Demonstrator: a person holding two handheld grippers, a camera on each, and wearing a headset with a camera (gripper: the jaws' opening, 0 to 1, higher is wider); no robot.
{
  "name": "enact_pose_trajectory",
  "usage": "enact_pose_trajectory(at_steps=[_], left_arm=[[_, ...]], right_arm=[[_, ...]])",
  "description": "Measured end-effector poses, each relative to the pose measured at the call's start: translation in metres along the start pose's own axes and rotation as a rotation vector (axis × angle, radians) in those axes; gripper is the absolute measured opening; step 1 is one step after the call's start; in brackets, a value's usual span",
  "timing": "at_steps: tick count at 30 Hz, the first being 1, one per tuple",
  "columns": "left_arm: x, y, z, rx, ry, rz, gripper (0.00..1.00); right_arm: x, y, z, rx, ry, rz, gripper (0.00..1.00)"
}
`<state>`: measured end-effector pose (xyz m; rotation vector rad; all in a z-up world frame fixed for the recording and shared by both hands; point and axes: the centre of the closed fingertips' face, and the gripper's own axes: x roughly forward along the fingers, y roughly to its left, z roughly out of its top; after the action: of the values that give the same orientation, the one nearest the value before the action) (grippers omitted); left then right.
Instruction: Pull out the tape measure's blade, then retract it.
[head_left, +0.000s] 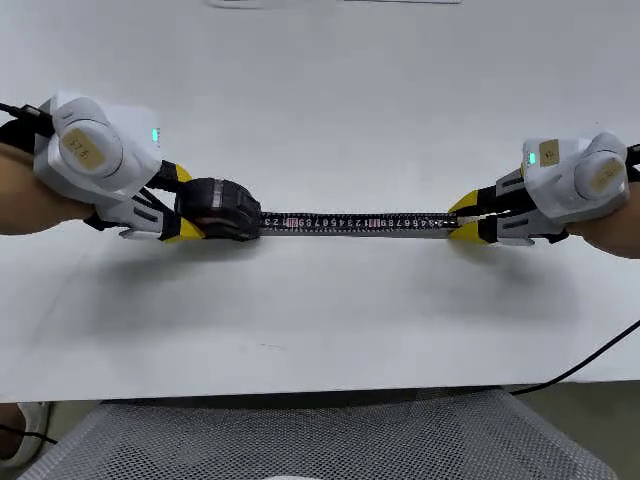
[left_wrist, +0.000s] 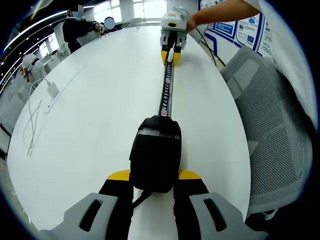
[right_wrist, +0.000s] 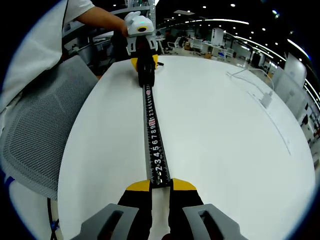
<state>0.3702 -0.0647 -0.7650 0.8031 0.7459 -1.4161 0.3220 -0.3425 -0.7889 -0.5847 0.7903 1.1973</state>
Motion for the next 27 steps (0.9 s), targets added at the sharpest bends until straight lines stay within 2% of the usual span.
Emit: enact_pose_trajectory(at_steps=[11, 15, 21, 27], left_arm=[[0.0003, 0.0005, 0.0007, 0.008, 0.007, 0.014, 0.26], [0.0002, 0.0009, 0.0014, -0.009, -0.002, 0.021, 0.26], [-0.0005, -0.0004, 0.0017, 0.000, -0.001, 0.033, 0.27], [-0.0008, 0.0004, 0.0020, -0.011, -0.005, 0.034, 0.27]], right_arm=[[-0.0017, 0.0023, -0.0028, 0.015, 0.018, 0.005, 0.08], [-0.0014, 0.0022, -0.0023, 0.020, 0.031, 0.005, 0.08], [-0.0011, 0.0026, -0.0020, -0.008, 0.059, 0.012, 0.09], [-0.0014, 0.0021, -0.0027, -0.002, 0.061, 0.006, 0.10]])
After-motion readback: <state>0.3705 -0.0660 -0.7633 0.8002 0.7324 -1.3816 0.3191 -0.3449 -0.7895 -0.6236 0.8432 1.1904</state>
